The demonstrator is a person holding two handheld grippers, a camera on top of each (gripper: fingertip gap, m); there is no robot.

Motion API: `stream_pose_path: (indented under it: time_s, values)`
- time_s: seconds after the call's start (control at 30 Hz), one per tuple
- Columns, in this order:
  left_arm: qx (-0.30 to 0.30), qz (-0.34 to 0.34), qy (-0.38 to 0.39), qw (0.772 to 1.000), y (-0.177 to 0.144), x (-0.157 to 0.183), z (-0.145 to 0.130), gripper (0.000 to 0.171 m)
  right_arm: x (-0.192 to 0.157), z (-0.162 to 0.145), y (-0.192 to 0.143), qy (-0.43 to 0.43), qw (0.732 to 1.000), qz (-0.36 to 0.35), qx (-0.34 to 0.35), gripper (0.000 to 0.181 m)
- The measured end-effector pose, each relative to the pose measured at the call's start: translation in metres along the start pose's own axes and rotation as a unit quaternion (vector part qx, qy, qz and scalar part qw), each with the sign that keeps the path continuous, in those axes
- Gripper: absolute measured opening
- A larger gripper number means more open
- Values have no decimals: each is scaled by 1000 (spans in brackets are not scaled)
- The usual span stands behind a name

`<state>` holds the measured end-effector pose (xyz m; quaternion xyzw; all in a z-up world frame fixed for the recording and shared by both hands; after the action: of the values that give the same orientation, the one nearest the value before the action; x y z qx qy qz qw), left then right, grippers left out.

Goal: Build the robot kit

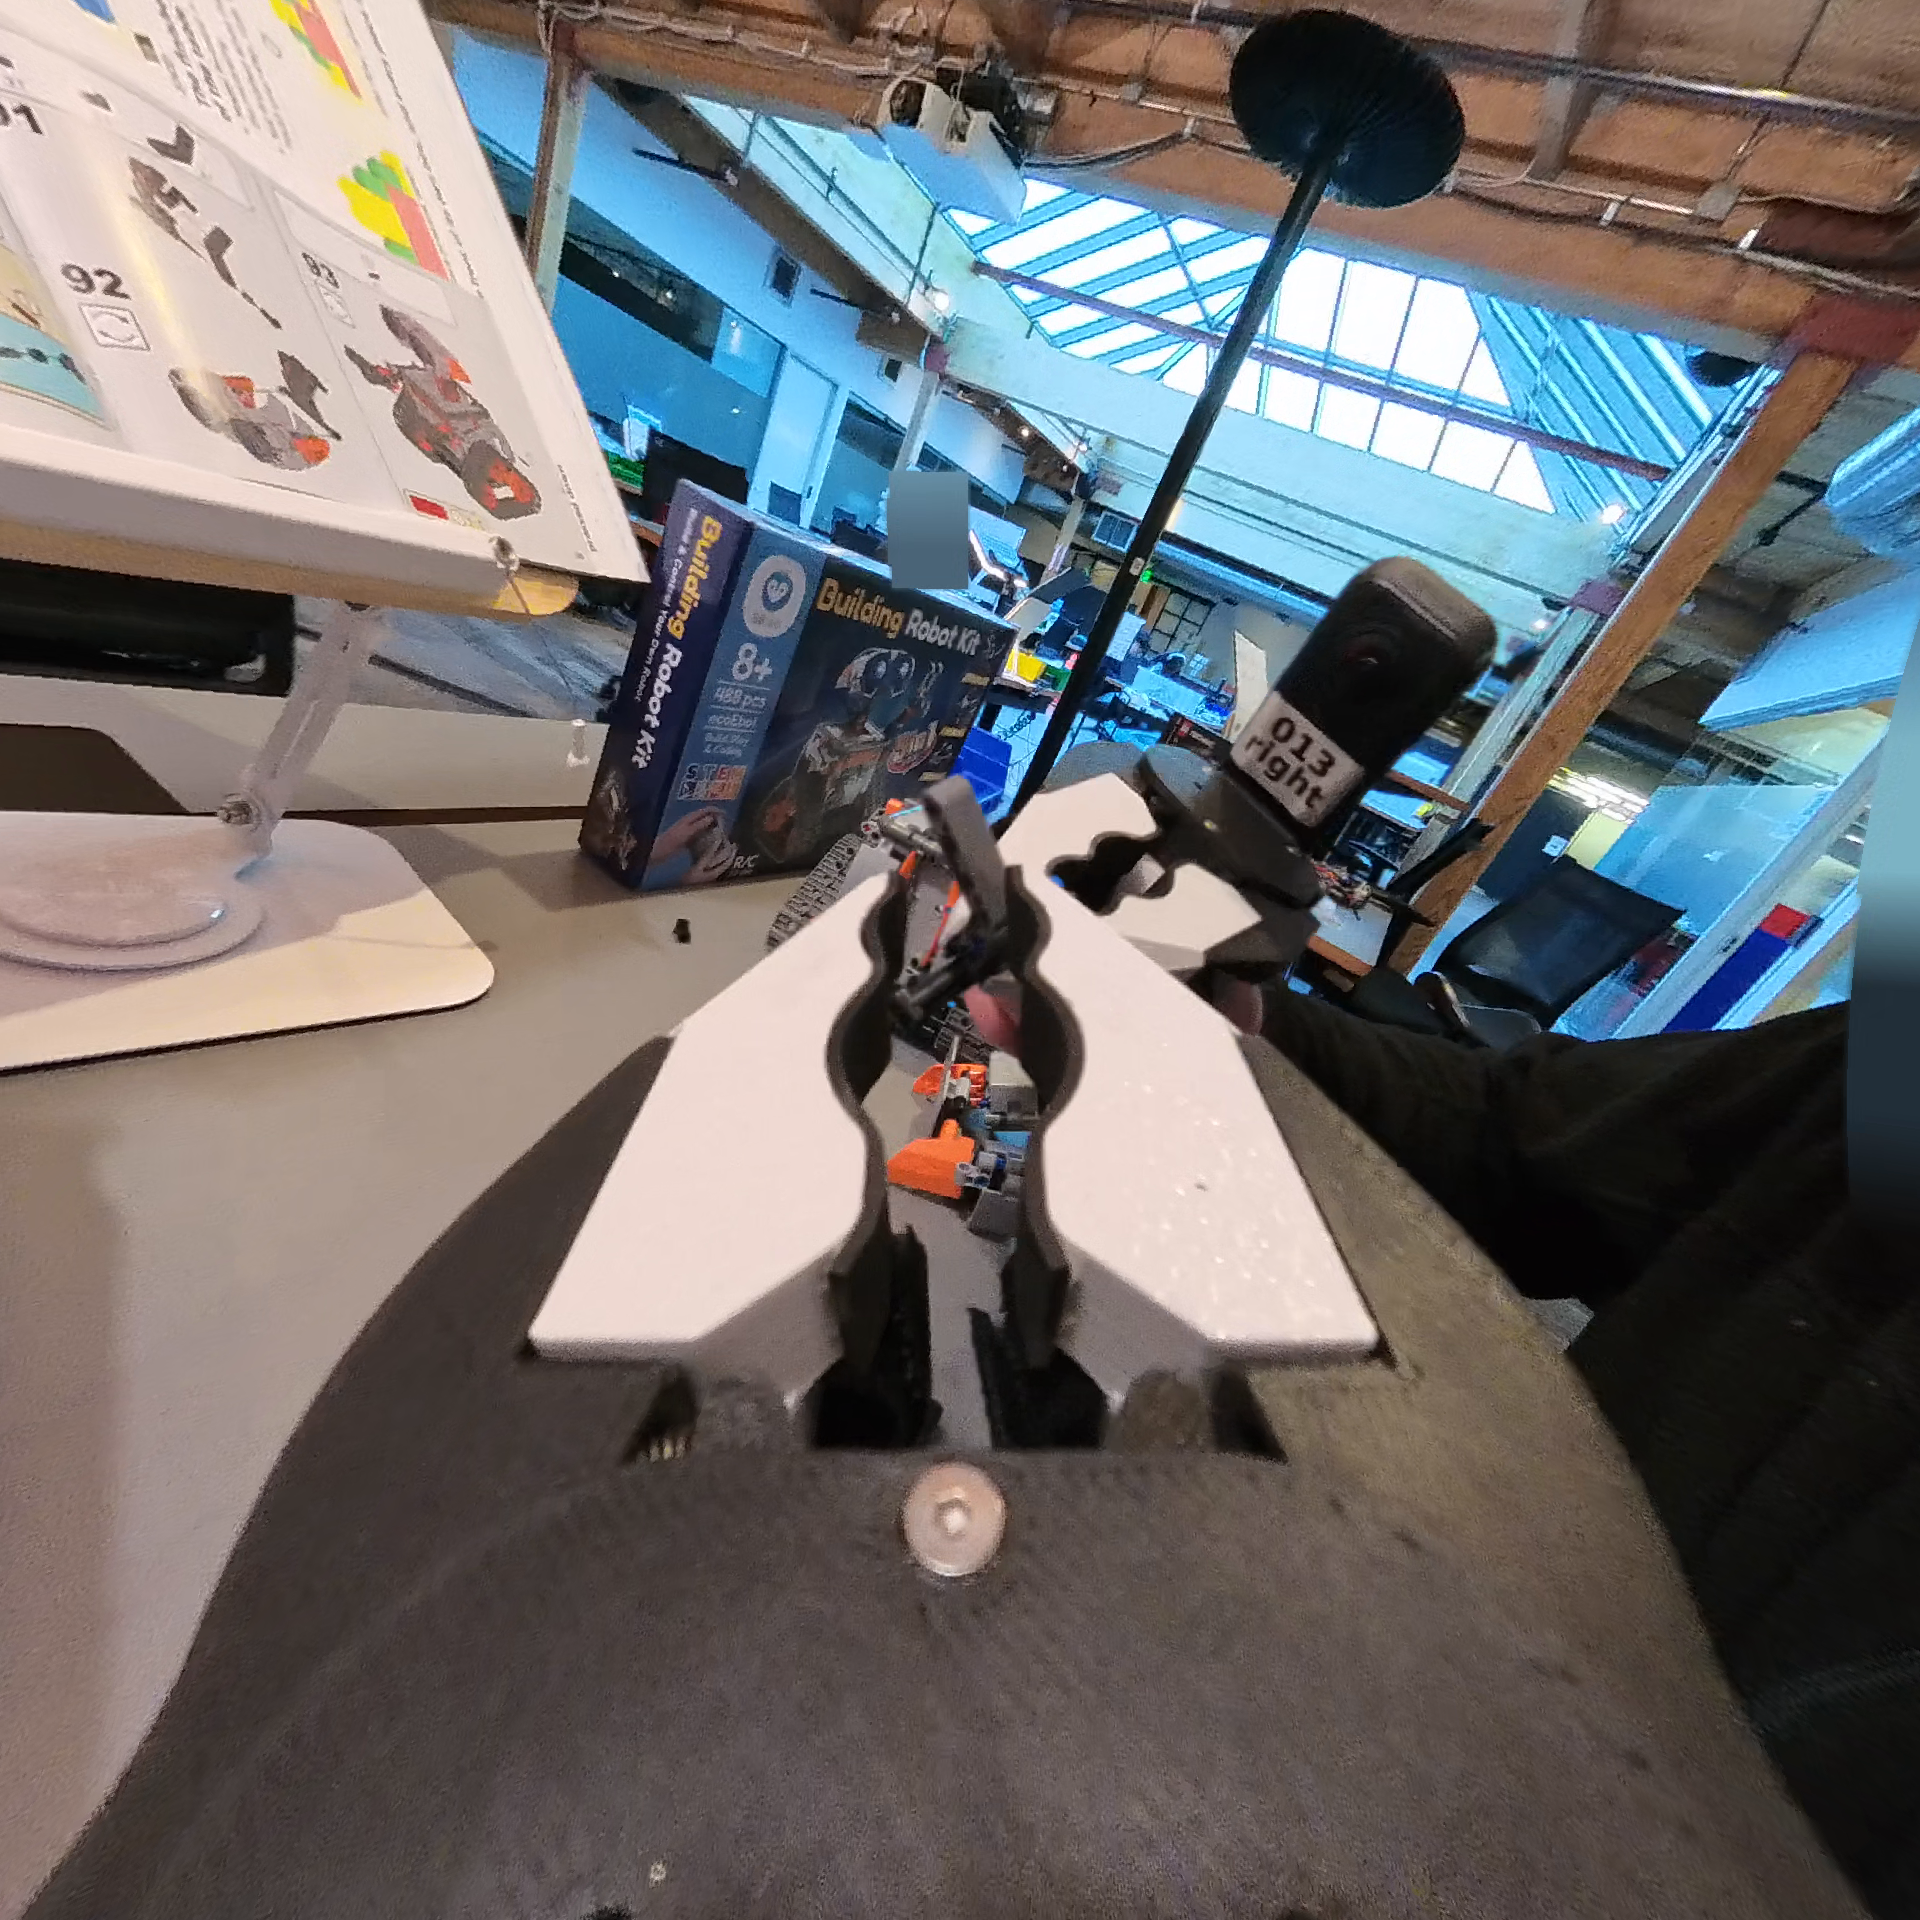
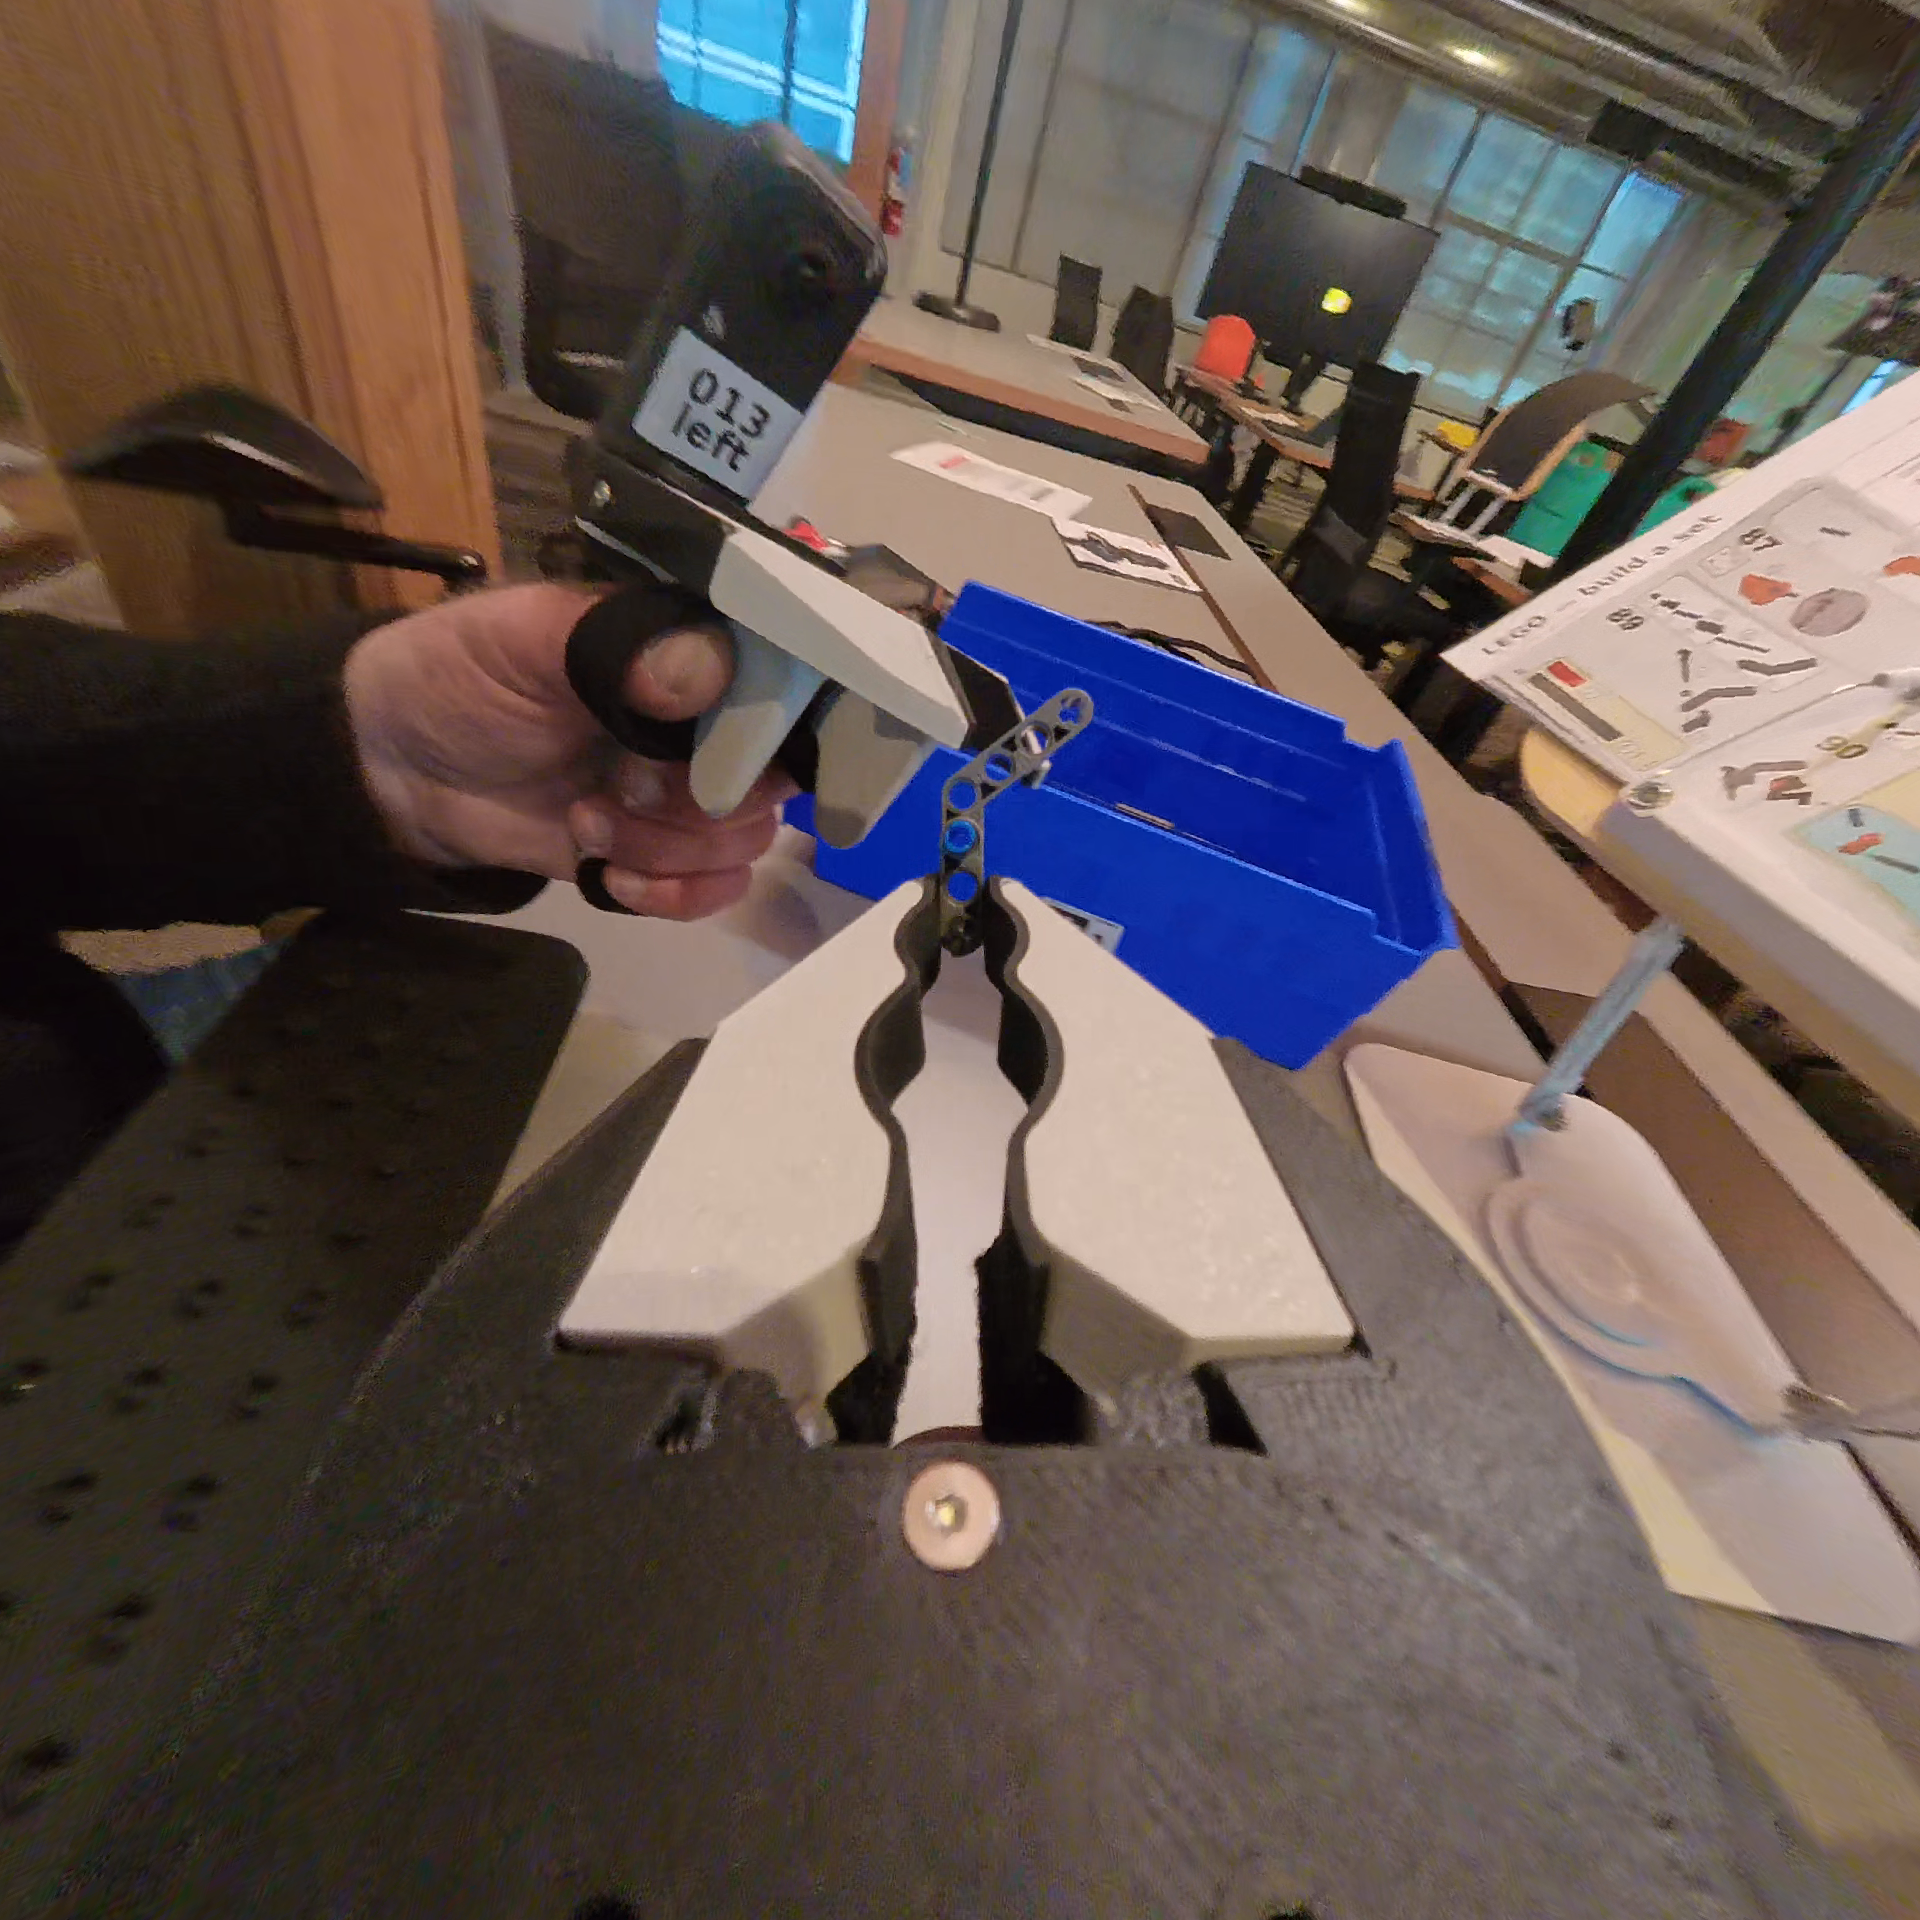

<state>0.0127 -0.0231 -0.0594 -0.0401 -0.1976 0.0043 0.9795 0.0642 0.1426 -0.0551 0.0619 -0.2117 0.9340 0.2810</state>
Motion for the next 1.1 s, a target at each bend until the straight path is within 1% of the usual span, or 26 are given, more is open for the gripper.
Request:
stream_pose_path:
  time_s: [0.1,0.2,0.23,0.27,0.37,0.5,0.57,0.6,0.67,0.77,0.87,0.9,1.0,1.1]
  values:
    - [1,-23,5,1000,-1,0,-1,25,2,-1,0,34,998,48,24,6]
    - [-12,-61,22,998,4,5,-3,26,4,-2,-1,81,990,104,57,6]
    - [-17,-62,31,997,7,7,-4,24,4,-3,0,95,985,126,62,6]
    - [-17,-65,41,997,9,9,-5,17,5,-4,1,108,982,139,67,6]
    - [-8,-76,49,996,12,11,-6,9,6,-6,2,134,972,172,85,6]
    - [-2,-69,59,996,11,10,-7,7,7,-7,4,145,971,168,84,7]
    - [-5,-65,60,996,9,9,-6,7,9,-9,4,141,974,157,79,13]
    - [-4,-65,59,996,8,9,-5,7,10,-9,3,139,974,157,80,13]
    - [-15,-61,62,996,8,8,-5,7,8,-9,4,127,977,158,69,6]
    - [-21,-65,67,995,8,9,-5,8,5,-8,5,123,978,158,61,6]
    - [-24,-46,88,995,6,10,-6,7,6,-9,7,130,977,160,62,7]
    - [-27,-41,91,995,4,10,-6,6,6,-9,7,131,977,158,58,9]
    - [-29,-39,87,995,-2,8,-5,6,12,-11,4,119,983,136,33,23]
    - [-40,-26,84,995,-11,2,-7,7,18,-12,-2,86,991,103,3,24]
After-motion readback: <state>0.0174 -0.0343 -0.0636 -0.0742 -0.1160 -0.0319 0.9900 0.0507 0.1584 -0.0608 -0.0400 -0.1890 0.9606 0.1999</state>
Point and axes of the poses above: each gripper's, where its closed fingertips meet, y out along the fingers, z out of its top, x = y × z across the jaws, the point moved 9 cm from there along -y, back along the fingers, and after that the axes turned 13 degrees about -x, right-handed, at the moved point
